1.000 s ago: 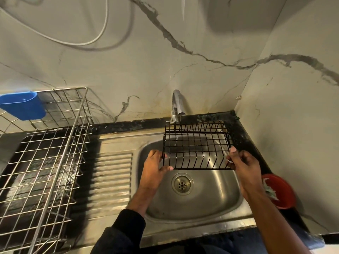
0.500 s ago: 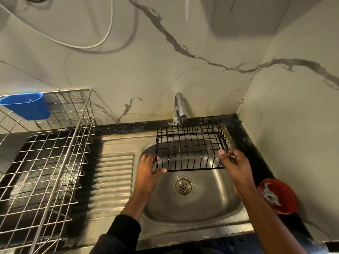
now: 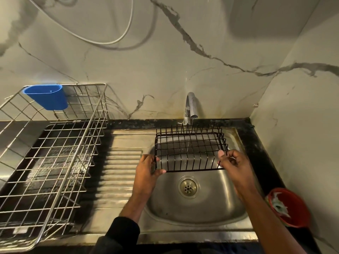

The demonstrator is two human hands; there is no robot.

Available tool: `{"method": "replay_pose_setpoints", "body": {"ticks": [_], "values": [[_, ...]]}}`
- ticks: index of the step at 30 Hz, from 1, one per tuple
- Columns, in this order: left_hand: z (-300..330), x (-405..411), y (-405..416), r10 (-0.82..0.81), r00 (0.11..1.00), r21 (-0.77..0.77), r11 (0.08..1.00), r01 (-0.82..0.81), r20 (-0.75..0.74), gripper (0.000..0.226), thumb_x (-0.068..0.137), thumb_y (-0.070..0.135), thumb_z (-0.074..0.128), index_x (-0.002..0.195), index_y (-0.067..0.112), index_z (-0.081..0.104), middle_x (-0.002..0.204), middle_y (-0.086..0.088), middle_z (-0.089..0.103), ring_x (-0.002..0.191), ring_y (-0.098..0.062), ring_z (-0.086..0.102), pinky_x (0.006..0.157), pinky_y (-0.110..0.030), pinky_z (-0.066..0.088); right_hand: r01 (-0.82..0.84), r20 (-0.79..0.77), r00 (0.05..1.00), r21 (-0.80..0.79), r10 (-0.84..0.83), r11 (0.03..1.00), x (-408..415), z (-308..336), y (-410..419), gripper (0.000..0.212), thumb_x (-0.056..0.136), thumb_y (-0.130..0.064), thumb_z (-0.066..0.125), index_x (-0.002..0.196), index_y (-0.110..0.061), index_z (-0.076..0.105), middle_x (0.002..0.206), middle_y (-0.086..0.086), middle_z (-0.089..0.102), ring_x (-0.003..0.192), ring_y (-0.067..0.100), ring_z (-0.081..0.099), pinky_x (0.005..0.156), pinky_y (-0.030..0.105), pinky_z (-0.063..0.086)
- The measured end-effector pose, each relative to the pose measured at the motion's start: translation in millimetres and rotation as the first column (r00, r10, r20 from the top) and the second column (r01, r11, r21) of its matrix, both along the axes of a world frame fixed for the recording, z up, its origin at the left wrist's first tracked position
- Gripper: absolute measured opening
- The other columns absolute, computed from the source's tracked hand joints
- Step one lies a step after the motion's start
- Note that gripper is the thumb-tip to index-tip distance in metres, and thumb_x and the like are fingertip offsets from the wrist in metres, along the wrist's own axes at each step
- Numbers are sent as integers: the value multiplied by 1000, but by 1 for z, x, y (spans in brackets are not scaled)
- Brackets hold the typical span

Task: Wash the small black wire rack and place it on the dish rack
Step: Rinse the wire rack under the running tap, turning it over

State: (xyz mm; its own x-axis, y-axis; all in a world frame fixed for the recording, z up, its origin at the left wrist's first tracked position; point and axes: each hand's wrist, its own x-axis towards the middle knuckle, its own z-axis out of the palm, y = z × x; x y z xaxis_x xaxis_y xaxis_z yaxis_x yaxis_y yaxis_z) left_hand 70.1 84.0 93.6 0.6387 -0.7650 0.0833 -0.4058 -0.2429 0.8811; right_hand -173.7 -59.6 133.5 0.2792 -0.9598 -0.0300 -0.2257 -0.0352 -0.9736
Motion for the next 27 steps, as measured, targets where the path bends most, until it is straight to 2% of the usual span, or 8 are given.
{"method": "replay_pose_setpoints", "body": {"ticks": [4, 6, 10, 12, 17, 21, 25, 27], "values": [[3, -2, 5, 22, 1000, 8, 1000, -22, 4, 46, 72, 7, 89, 112, 6, 65, 107, 20, 54, 111, -23, 65, 99, -34, 56, -32, -12, 999, -19, 31, 999, 1, 1, -3, 51, 90, -46, 69, 85, 3, 56, 91, 35, 60, 76, 35, 59, 72, 32, 47], [4, -3, 7, 38, 999, 14, 999, -38, 1, 45, 73, 7, 89, 112, 6, 65, 107, 19, 54, 106, -17, 63, 93, -18, 53, -50, -9, 999, -21, 50, 999, 2, 0, -4, 52, 90, -49, 68, 85, 2, 57, 89, 34, 60, 76, 29, 58, 72, 33, 49], [9, -5, 11, 50, 999, 21, 999, -50, -17, 42, 73, 8, 89, 108, 9, 65, 105, 17, 54, 94, -3, 59, 78, 1, 45, -22, -7, 1000, -1, 22, 1000, 4, -6, -5, 57, 80, -67, 70, 84, -11, 61, 88, 24, 65, 92, 46, 63, 91, 59, 55], [11, -6, 12, 49, 999, 17, 999, -49, -19, 42, 73, 10, 89, 106, 14, 64, 107, 18, 53, 97, 1, 58, 79, 2, 43, -16, 6, 1000, 13, 16, 1000, 6, -7, -6, 59, 77, -69, 71, 85, -12, 62, 89, 23, 66, 94, 47, 64, 93, 61, 53], [10, -5, 15, 61, 998, 8, 998, -61, -8, 42, 72, 10, 90, 101, 21, 61, 105, 18, 54, 100, -5, 61, 84, -3, 45, -32, 26, 999, 23, 32, 999, 9, -2, -6, 60, 75, -70, 72, 82, -11, 61, 88, 25, 65, 81, 36, 64, 92, 58, 53], [8, -1, 22, 74, 997, -12, 997, -74, 18, 44, 71, 6, 90, 99, 22, 61, 104, 15, 55, 103, -19, 65, 98, -26, 51, -67, 14, 998, 28, 66, 997, 12, -1, -6, 46, 81, -59, 73, 80, -15, 61, 83, 22, 65, 91, 45, 66, 94, 57, 54], [5, 2, 30, 93, 994, -26, 995, -91, 63, 48, 70, 8, 91, 93, 34, 58, 105, 13, 56, 105, -24, 66, 101, -39, 54, -100, 33, 995, 35, 99, 994, 14, -3, -4, 40, 82, -50, 74, 80, -12, 61, 85, 23, 68, 89, 36, 71, 96, 54, 54], [4, 3, 31, 93, 994, -29, 995, -91, 66, 46, 70, 7, 91, 95, 29, 59, 106, 13, 56, 106, -24, 66, 103, -42, 54, -113, 39, 993, 32, 112, 993, 14, -4, -4, 39, 84, -47, 73, 81, -10, 61, 84, 21, 69, 89, 34, 71, 97, 53, 54]]}}
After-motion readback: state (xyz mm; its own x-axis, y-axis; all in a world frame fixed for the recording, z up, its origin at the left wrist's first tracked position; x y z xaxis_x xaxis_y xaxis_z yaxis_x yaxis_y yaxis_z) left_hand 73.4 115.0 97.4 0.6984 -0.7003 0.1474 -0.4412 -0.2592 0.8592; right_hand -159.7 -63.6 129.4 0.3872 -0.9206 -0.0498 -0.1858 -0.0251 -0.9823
